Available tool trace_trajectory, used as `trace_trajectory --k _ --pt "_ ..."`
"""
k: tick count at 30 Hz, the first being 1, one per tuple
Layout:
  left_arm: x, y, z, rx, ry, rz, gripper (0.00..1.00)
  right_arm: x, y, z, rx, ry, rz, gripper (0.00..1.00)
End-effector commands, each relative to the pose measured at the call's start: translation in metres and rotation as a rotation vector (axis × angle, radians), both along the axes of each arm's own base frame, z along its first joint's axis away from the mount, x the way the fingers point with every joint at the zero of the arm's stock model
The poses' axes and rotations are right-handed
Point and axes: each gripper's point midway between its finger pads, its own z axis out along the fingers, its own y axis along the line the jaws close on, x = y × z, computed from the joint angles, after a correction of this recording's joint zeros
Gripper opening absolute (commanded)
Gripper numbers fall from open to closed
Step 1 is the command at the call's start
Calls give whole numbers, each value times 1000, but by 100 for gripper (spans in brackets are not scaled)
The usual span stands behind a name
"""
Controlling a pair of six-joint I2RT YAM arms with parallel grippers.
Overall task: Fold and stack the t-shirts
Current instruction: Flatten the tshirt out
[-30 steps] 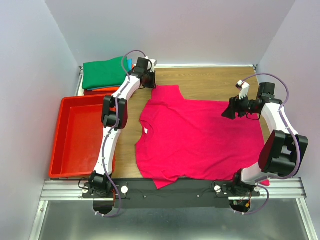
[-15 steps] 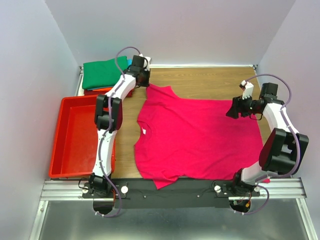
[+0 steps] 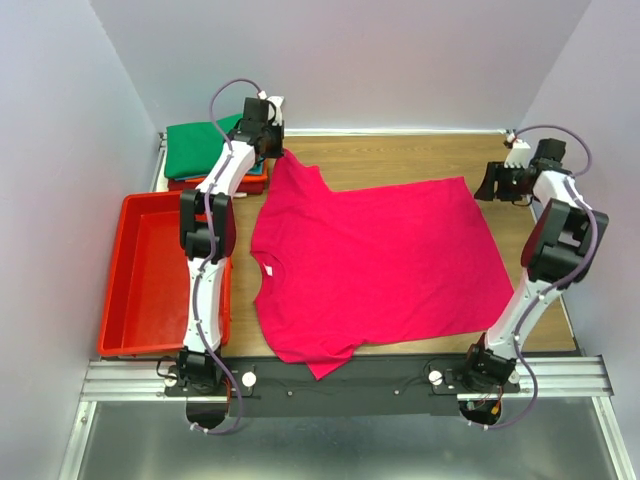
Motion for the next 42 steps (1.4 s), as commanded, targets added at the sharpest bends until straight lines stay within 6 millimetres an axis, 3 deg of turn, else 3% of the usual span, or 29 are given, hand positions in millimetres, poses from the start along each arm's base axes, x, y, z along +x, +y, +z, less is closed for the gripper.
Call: trace_trajectory --k 1,2,6,12,13,28,31,36,40,42 --pt "-5 -15 1 -34 12 -67 0 33 10 -16 44 16 -14 70" --pt "-5 -16 2 -38 11 -70 0 39 17 -32 52 43 -1 70" --pt "-6 -17 -1 -42 18 -76 0 71 23 -36 48 28 -7 70" --pt "-8 -18 -2 -46 23 -86 0 89 17 -61 42 67 -37 69" --pt "-9 -18 -2 -45 24 -87 0 95 16 -57 43 54 -35 69" --pt "-11 -18 0 -40 23 -95 0 81 55 -85 26 147 57 43" --pt "-11 -19 1 -41 20 -98 0 80 50 -90 -6 164 34 28" --pt "-12 -18 5 -38 15 -97 0 85 31 -88 -100 163 -17 3" --pt "-13 -16 10 -29 6 -95 0 95 20 -69 -143 122 -51 0" --pt "-13 -14 20 -23 -13 -95 0 96 20 -48 -152 88 -54 0"
